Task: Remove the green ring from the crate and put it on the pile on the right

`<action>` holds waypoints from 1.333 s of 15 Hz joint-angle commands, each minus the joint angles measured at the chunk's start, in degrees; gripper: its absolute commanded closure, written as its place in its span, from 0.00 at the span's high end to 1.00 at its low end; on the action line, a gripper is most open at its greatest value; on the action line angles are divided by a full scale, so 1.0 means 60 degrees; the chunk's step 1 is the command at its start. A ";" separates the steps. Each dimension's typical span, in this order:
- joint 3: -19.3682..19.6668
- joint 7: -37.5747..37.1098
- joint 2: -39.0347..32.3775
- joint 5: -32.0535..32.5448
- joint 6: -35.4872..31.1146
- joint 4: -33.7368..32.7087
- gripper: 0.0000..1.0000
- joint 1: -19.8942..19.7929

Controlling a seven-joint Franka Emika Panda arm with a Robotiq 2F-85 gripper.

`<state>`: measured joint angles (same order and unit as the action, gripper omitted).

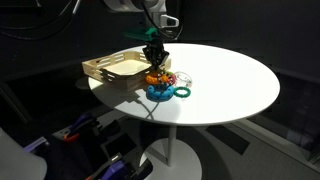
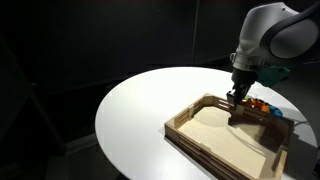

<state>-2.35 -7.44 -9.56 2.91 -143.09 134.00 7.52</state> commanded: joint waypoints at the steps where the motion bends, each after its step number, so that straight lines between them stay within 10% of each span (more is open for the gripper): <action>1: 0.0062 -0.0291 0.0447 0.0273 0.0051 0.0345 0.07 -0.0143; 15: 0.0308 -0.0373 0.0716 0.0281 0.0019 0.0605 0.07 -0.0471; 20: 0.0286 -0.0300 0.0782 0.0240 0.0013 0.0645 0.47 -0.0493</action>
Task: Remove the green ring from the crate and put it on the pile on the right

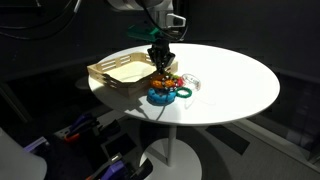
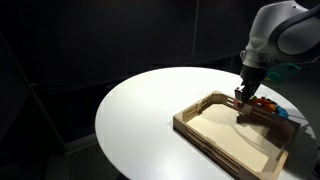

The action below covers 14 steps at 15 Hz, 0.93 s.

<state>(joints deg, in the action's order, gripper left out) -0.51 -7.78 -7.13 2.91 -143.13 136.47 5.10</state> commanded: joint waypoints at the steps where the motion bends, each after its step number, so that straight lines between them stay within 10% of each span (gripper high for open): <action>1: -0.0028 -0.0216 0.0400 0.0222 0.0000 0.0237 0.53 -0.0094; 7: -0.0210 0.0145 0.0634 0.0018 0.0193 0.0080 0.99 -0.0048; 14: -0.0618 0.0840 0.1166 -0.0575 0.1392 -0.0256 1.00 0.0025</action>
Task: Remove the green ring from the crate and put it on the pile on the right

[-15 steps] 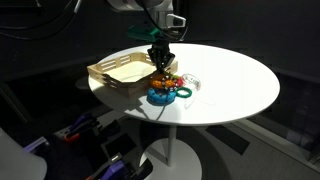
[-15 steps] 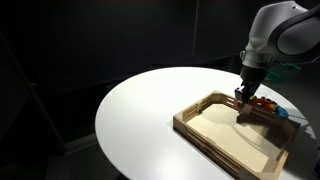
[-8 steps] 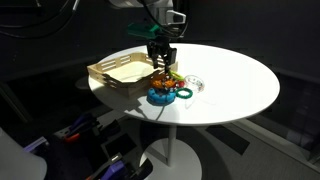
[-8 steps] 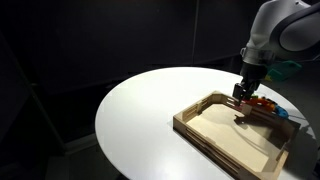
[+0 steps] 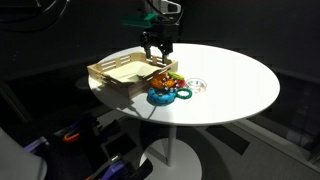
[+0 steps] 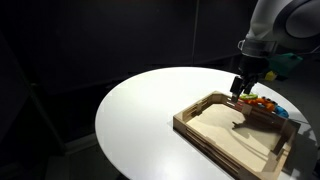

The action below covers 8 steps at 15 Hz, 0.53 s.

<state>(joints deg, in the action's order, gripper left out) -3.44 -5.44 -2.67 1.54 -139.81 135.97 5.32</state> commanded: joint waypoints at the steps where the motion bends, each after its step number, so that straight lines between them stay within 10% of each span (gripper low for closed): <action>1: -0.0163 0.0510 0.0540 -0.0409 0.1239 -0.0251 1.00 -0.0006; 8: -0.0284 0.0220 0.1573 -0.0309 0.3699 -0.0887 1.00 0.0053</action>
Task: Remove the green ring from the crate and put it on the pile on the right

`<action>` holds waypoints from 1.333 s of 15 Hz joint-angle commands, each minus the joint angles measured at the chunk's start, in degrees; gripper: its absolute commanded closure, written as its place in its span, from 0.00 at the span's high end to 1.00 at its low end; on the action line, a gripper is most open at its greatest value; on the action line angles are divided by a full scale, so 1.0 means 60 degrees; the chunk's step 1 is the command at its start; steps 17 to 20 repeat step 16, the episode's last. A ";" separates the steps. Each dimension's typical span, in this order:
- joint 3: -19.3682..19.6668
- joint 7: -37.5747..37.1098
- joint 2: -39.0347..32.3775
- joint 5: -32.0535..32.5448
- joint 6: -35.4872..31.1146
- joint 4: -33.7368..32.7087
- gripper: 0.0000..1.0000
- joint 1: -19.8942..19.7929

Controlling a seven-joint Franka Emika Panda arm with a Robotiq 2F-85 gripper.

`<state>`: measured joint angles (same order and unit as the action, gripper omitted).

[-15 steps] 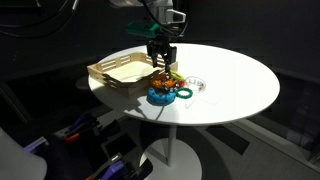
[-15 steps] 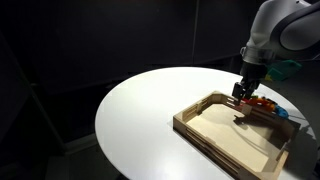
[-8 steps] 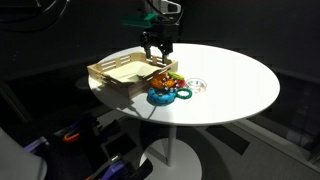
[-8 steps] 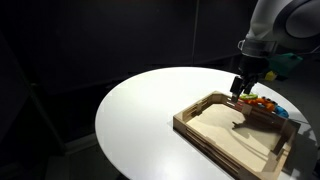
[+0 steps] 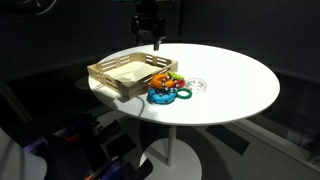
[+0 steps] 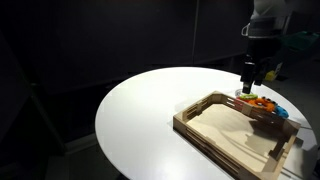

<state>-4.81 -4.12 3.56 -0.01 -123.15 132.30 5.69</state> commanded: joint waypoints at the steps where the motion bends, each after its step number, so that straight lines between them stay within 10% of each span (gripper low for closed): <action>1: -0.0063 -0.0044 0.0673 -0.0019 0.1194 -0.0381 1.00 -0.0007; 10: -0.0229 -0.0319 0.1515 0.0279 0.3144 -0.1712 1.00 -0.0030; 20: -0.0204 -0.0087 0.1511 0.0100 0.2936 -0.1605 1.00 -0.0012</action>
